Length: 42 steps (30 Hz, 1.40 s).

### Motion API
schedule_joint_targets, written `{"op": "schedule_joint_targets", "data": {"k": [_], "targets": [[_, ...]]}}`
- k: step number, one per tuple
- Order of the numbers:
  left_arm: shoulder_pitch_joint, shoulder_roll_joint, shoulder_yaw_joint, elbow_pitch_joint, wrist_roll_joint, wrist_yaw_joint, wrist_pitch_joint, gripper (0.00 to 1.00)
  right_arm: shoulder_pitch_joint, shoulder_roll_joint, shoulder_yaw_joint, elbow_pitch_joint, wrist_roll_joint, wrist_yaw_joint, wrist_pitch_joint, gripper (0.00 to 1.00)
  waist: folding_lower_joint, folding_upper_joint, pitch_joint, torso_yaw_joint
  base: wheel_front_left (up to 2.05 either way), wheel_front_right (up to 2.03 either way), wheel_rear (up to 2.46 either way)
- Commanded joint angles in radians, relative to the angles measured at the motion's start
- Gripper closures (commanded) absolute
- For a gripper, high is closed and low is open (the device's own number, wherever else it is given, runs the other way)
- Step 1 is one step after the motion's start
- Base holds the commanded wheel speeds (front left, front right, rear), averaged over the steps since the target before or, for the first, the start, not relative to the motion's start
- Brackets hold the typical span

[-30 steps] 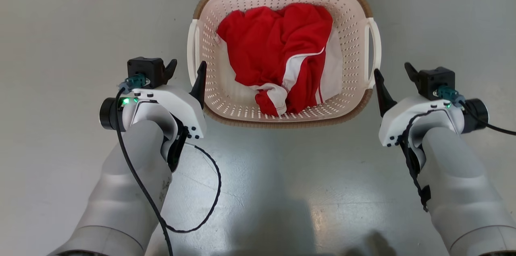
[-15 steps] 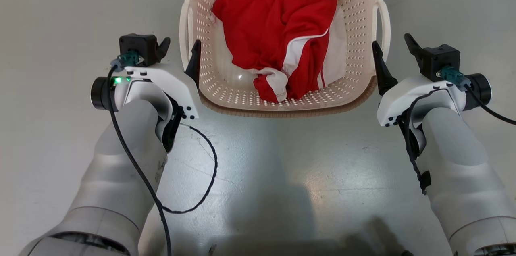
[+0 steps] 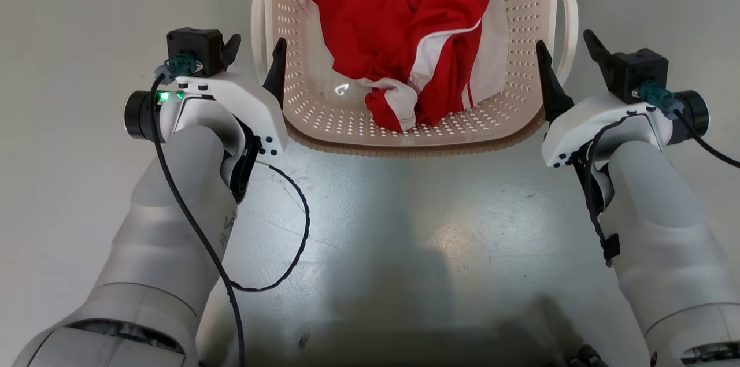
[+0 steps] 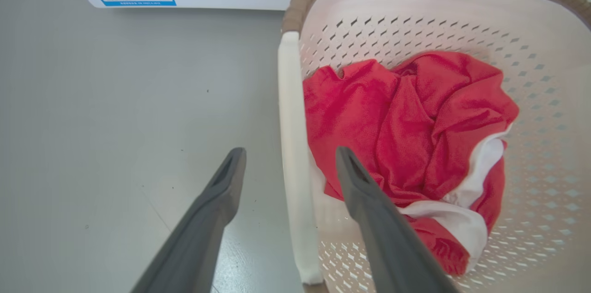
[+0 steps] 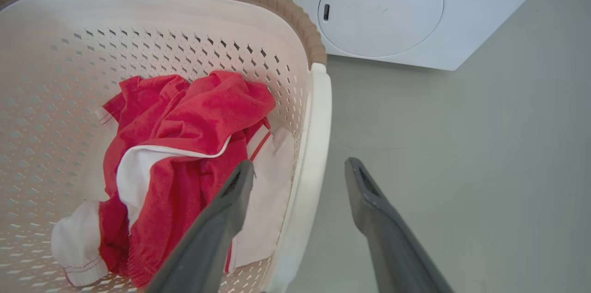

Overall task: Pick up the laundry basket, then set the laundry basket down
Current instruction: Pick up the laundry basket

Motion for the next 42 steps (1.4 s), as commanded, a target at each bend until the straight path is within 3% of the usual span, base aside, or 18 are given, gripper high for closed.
{"op": "schedule_joint_targets", "data": {"k": [1,10,25,42], "targets": [[-0.004,0.03,0.014,-0.004,0.011,0.004,-0.006,0.0,0.005,0.012,0.021,-0.019,0.014,0.006,-0.011,0.0,-0.0001,0.0,0.014,-0.005,0.0,0.0,0.0],[-0.029,0.034,0.005,0.003,0.025,0.005,-0.006,0.0,-0.026,0.012,0.03,0.004,0.028,0.006,-0.011,0.0,-0.0001,0.0,0.04,-0.01,0.0,0.0,0.0],[-0.085,0.031,-0.026,0.064,0.04,0.01,-0.006,0.0,-0.135,0.012,0.061,0.161,0.053,0.006,-0.011,0.0,-0.0001,0.0,0.074,-0.014,0.0,0.0,0.0],[-0.117,0.018,-0.055,0.079,0.022,0.001,-0.006,0.0,-0.166,0.012,0.099,0.184,0.118,0.006,-0.011,0.0,-0.0001,0.0,0.098,0.003,0.0,0.0,0.0]]}}
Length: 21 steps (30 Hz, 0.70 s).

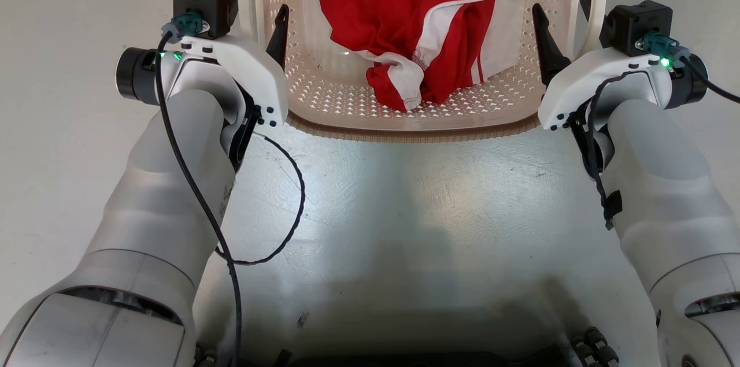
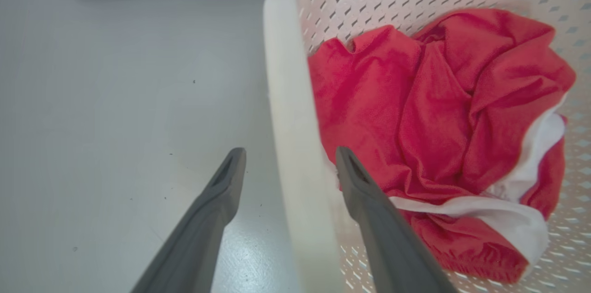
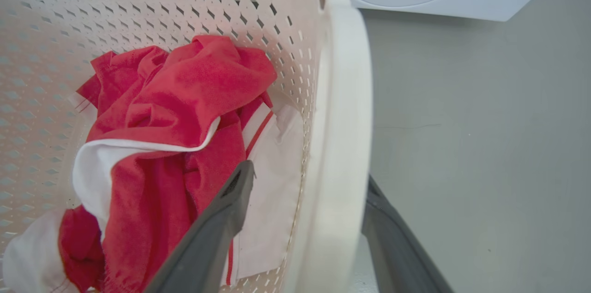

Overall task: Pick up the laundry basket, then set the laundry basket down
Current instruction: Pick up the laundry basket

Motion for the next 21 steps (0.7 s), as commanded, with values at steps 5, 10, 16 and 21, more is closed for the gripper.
{"op": "schedule_joint_targets", "data": {"k": [5,10,16,21], "targets": [[0.002,0.024,0.004,-0.006,-0.012,0.001,-0.006,0.0,0.021,0.018,0.027,-0.013,0.018,0.006,-0.011,0.0,0.0,0.0,0.001,-0.001,0.0,0.0,0.0],[0.0,0.024,-0.001,-0.005,-0.012,0.003,-0.006,0.0,0.022,0.018,0.04,-0.017,0.028,0.006,-0.011,0.0,0.0,0.0,0.002,-0.004,0.0,0.0,0.0],[0.001,0.026,-0.005,0.002,-0.017,-0.002,-0.002,0.51,0.023,0.018,0.049,-0.016,0.045,0.006,-0.011,0.0,0.0,0.0,0.0,-0.009,0.0,0.0,0.0],[-0.009,0.025,-0.01,0.013,-0.03,-0.013,0.007,1.0,0.025,0.018,0.098,-0.012,0.096,0.006,-0.011,1.0,0.0,0.0,0.001,-0.011,0.0,0.0,0.0]]}}
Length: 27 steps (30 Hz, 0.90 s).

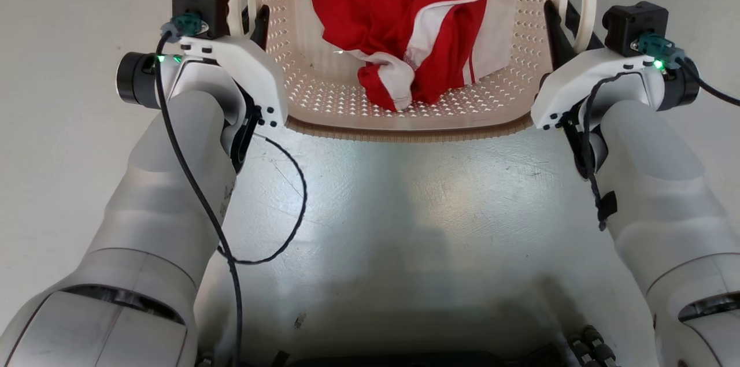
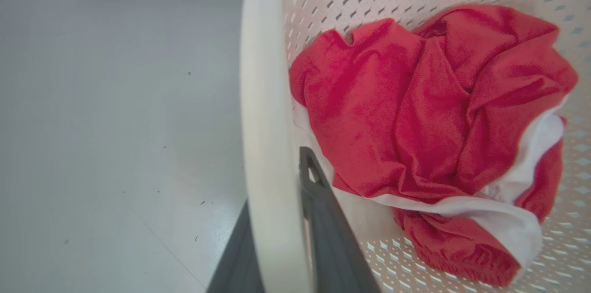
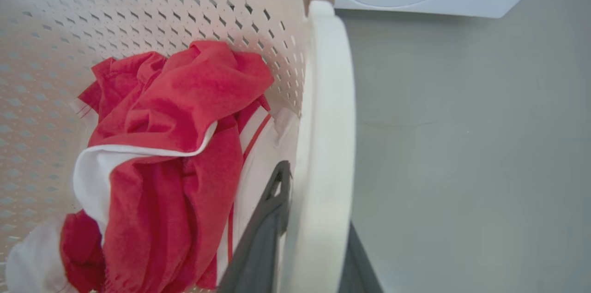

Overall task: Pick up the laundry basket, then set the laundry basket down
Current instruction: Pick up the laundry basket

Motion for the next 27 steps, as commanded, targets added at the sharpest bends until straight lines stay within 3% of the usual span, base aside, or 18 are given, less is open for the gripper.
{"op": "schedule_joint_targets", "data": {"k": [1,18,27], "targets": [[-0.006,0.026,0.007,-0.002,-0.001,-0.003,-0.003,1.0,0.025,0.02,0.022,0.001,0.011,0.008,-0.009,1.0,0.0,0.0,-0.001,-0.001,0.0,0.0,0.0],[0.084,0.023,-0.037,0.015,-0.031,0.004,0.027,1.0,0.067,0.02,0.069,0.11,0.028,0.008,-0.005,1.0,0.0,0.0,-0.105,0.014,0.0,0.0,0.0],[0.186,0.022,-0.08,-0.002,-0.117,0.001,0.07,1.0,0.138,0.02,0.131,0.122,0.123,0.008,0.039,1.0,0.0,0.0,-0.223,0.016,0.0,0.0,0.0]]}}
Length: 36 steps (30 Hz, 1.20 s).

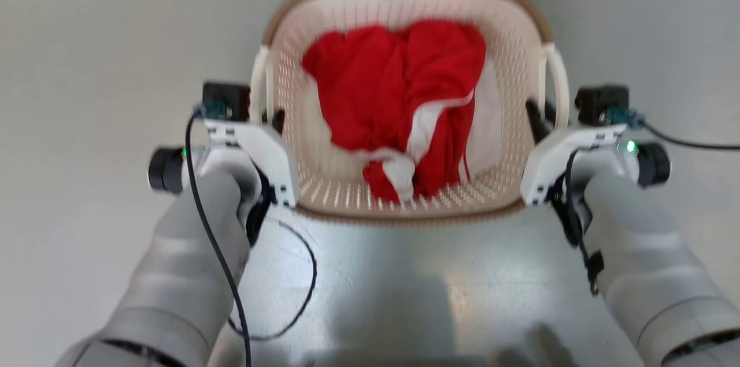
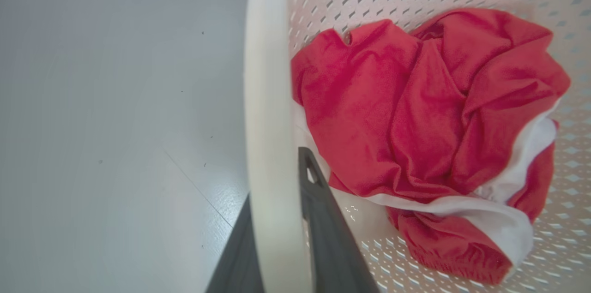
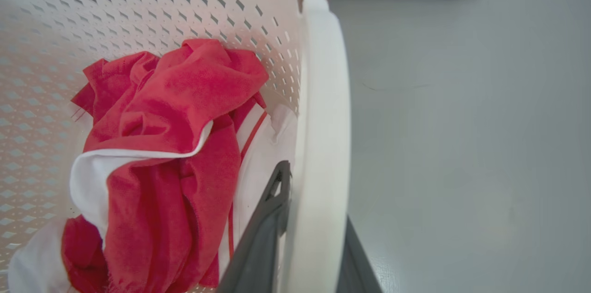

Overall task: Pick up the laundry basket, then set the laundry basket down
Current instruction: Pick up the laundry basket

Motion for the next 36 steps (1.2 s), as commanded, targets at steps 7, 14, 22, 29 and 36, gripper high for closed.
{"op": "schedule_joint_targets", "data": {"k": [7,14,22,29,36], "targets": [[0.125,0.035,-0.047,-0.044,-0.079,0.012,0.023,1.0,0.118,0.009,0.1,-0.013,0.089,0.008,0.05,1.0,0.0,0.0,-0.143,0.001,0.0,0.0,0.0],[0.232,0.035,-0.095,-0.033,-0.139,0.038,0.023,1.0,0.205,0.009,0.183,-0.02,0.184,0.008,0.112,1.0,0.0,0.0,-0.264,-0.01,0.0,0.0,0.0],[0.328,0.035,-0.139,-0.009,-0.145,0.043,0.023,1.0,0.297,0.009,0.261,-0.03,0.256,0.008,0.171,1.0,0.0,0.0,-0.386,-0.032,0.0,0.0,0.0],[0.408,0.035,-0.177,-0.011,-0.17,0.04,0.037,1.0,0.385,0.009,0.375,-0.106,0.353,0.008,0.254,1.0,0.0,0.0,-0.511,-0.06,0.0,0.0,0.0],[0.486,0.035,-0.205,-0.019,-0.209,0.044,0.049,1.0,0.443,0.009,0.473,-0.133,0.41,0.008,0.318,1.0,0.0,0.0,-0.625,-0.087,0.0,0.0,0.0]]}}
